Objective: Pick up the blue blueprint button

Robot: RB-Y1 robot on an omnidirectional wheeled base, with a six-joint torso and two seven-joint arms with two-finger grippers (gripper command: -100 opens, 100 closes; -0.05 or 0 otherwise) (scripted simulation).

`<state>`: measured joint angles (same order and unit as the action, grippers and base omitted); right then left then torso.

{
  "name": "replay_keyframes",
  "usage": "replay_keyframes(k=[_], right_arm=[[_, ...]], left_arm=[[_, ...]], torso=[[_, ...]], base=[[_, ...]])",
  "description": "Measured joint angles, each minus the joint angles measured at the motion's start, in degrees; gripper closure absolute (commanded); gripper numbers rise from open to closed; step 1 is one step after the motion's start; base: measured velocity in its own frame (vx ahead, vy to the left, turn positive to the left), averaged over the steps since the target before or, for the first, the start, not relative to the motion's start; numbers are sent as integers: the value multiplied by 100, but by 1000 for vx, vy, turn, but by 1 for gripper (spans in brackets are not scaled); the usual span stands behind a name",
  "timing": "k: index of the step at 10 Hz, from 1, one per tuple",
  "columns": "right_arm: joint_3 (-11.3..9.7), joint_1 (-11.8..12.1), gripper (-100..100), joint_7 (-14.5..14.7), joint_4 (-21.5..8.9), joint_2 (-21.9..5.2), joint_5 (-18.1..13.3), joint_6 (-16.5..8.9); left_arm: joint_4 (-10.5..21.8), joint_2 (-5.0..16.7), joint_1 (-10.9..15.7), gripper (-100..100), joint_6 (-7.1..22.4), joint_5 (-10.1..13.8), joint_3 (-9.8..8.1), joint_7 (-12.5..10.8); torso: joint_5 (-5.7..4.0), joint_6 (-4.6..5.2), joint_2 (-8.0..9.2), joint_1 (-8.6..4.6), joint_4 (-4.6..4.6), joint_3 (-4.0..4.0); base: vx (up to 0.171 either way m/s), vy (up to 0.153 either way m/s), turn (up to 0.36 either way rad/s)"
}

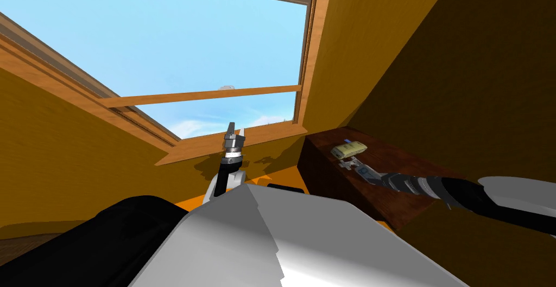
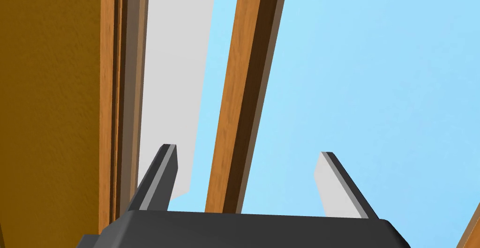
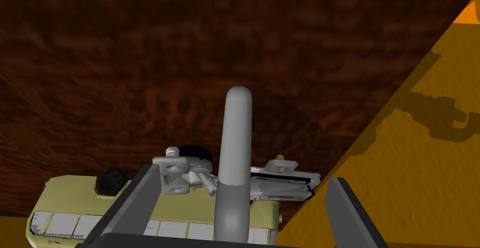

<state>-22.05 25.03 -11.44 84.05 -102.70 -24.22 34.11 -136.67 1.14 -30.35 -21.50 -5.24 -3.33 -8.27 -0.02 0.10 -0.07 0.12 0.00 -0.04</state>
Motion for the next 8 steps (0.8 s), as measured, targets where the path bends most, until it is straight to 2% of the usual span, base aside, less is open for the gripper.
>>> replay_keyframes(k=[1, 5, 6, 7, 8], right_arm=[[-4, -3, 100, 3, -4, 10, -9, -4], [0, -6, 100, 9, -8, 4, -11, -12], [0, -6, 0, 10, -9, 3, -12, -13], [0, -6, 100, 10, -9, 3, -12, -13], [4, -60, 100, -61, 18, -59, -38, 25]], left_arm=[[0, 0, 0, 0, 0, 0, 0, 0], [0, 0, 0, 0, 0, 0, 0, 0], [0, 0, 0, 0, 0, 0, 0, 0], [0, 0, 0, 0, 0, 0, 0, 0], [0, 0, 0, 0, 0, 0, 0, 0]], torso=[[1, 0, 7, -1, 2, 4], [-5, 1, 14, -5, 1, 7], [-5, 1, 14, -5, 1, 7], [-5, 2, 14, -5, 1, 7], [-1, 5, 22, -4, 4, 12]], base=[[0, 0, 0], [0, 0, 0], [0, 0, 0], [-23, -3, -85], [-63, -18, -121]])
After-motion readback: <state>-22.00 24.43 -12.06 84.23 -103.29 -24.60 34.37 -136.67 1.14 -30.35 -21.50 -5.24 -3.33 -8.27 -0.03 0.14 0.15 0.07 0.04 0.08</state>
